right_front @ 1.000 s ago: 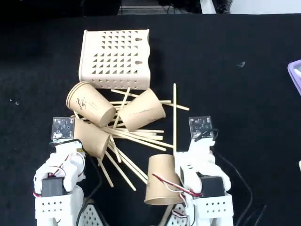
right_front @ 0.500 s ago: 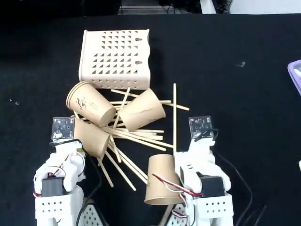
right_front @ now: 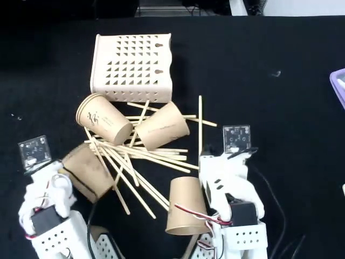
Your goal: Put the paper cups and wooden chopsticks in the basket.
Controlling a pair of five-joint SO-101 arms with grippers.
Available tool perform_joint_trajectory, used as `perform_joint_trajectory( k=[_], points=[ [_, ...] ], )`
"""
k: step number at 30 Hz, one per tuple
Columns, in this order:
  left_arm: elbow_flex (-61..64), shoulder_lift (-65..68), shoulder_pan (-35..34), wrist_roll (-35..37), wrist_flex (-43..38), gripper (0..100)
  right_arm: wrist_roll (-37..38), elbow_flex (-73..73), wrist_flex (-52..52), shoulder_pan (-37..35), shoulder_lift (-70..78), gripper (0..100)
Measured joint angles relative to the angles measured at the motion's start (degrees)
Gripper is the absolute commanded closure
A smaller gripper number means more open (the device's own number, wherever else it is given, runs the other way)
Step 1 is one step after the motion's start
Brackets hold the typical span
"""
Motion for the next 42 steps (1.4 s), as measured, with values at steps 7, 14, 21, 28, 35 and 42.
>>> perform_joint_trajectory(
  k=[7, 14, 21, 28, 35, 42],
  points=[
    [-0.88, 0.26, -8.70, -31.30, -0.97, 97, 15.38, -2.02, -1.23, 0.00, 0.00, 73.1],
    [-0.88, 0.35, -13.63, -36.66, -6.51, 97, 18.64, -16.70, 0.88, 0.09, 0.00, 73.1],
    [-10.02, 0.44, -19.34, -35.60, -9.93, 97, 18.64, -33.76, 1.05, 0.00, 0.00, 73.1],
    [-24.35, -0.09, -20.04, -26.11, -9.93, 81, 16.44, -46.95, 1.05, 0.09, 5.89, 73.0],
    [-29.98, -0.18, -20.04, -13.19, -9.93, 71, 4.13, -56.00, 0.53, -1.14, 28.57, 73.0],
    [-30.15, -0.18, -18.37, -9.41, -7.12, 71, -3.78, -46.59, -12.40, -3.43, 52.92, 73.0]
  ],
)
